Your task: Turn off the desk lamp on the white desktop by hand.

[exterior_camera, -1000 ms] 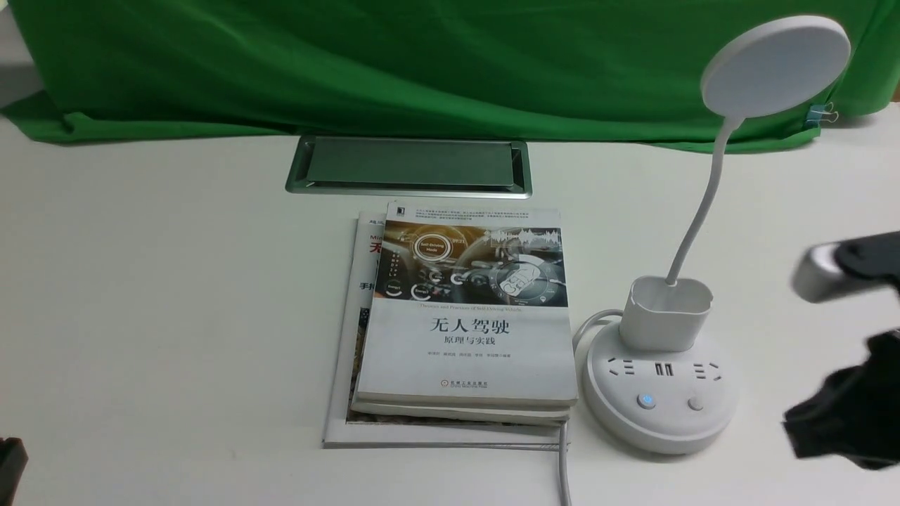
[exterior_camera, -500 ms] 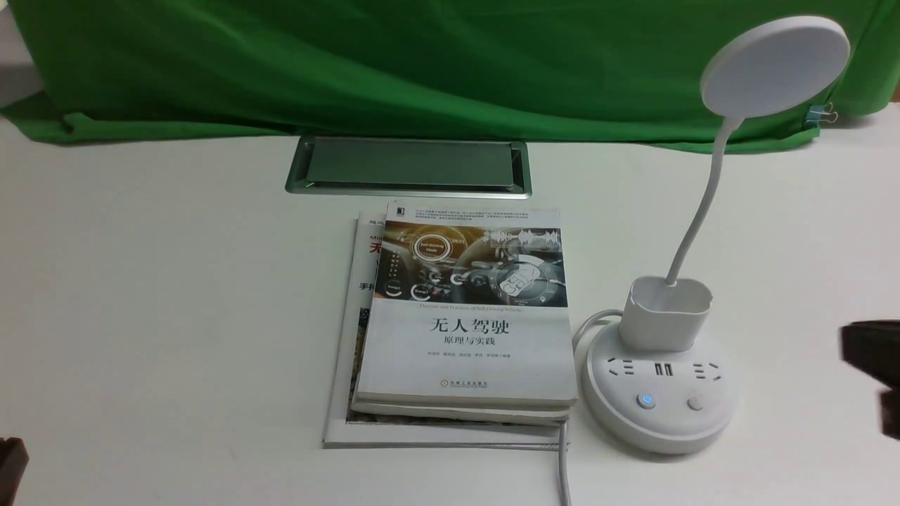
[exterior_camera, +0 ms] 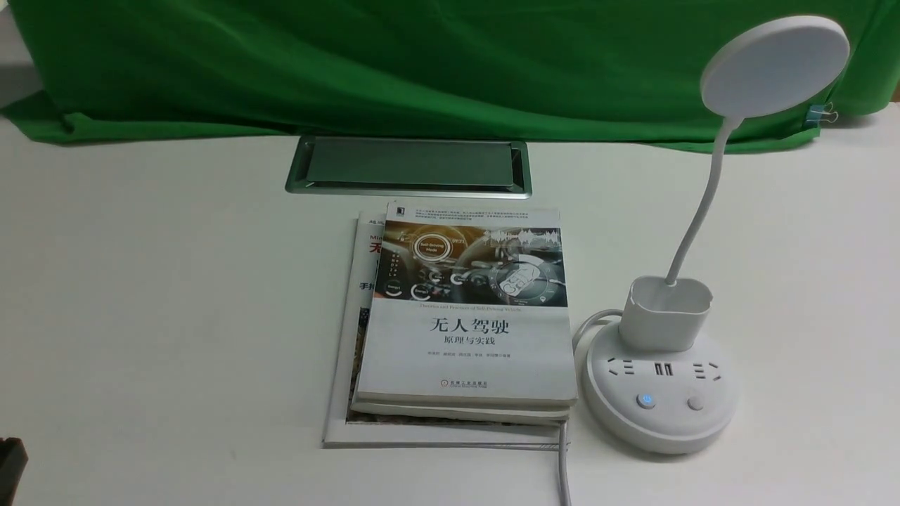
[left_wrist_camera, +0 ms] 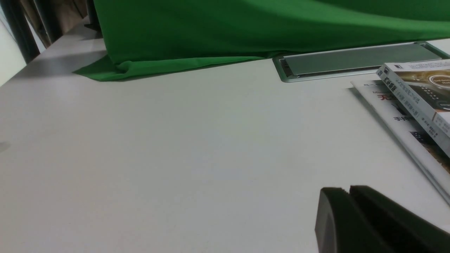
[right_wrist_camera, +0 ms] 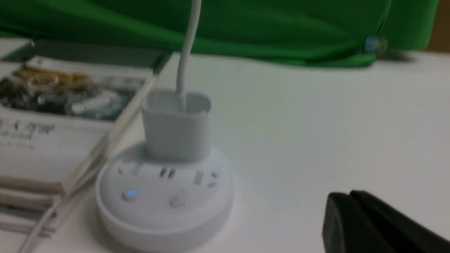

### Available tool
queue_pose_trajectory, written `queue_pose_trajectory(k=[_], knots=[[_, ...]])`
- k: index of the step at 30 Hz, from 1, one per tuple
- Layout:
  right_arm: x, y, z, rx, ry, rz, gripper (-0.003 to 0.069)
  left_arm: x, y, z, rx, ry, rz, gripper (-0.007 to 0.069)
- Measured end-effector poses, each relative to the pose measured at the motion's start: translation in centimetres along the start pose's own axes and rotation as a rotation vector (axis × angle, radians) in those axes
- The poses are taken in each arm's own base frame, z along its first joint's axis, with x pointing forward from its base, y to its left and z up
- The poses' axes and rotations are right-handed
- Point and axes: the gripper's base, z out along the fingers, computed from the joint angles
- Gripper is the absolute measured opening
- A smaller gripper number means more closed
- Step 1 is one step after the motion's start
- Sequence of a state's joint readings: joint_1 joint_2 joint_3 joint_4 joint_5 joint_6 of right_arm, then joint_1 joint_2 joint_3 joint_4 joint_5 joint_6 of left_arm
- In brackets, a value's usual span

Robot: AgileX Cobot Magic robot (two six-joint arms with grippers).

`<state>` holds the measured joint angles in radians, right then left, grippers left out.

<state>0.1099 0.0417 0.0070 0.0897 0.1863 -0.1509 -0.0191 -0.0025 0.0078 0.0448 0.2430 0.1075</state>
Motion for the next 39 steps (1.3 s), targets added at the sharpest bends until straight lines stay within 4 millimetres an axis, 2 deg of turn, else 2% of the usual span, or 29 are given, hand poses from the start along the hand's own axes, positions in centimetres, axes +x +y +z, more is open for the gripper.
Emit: queue_pose_trajectory(k=[8, 39], knots=[[0.36, 0.02, -0.31, 0.0, 0.02, -0.069, 0.0047, 0.0, 0.0, 0.0, 0.0, 0.0, 0.0, 0.002], [0.42, 0.03, -0.31, -0.001, 0.026, -0.069, 0.0047, 0.0, 0.0, 0.0, 0.0, 0.0, 0.0, 0.002]])
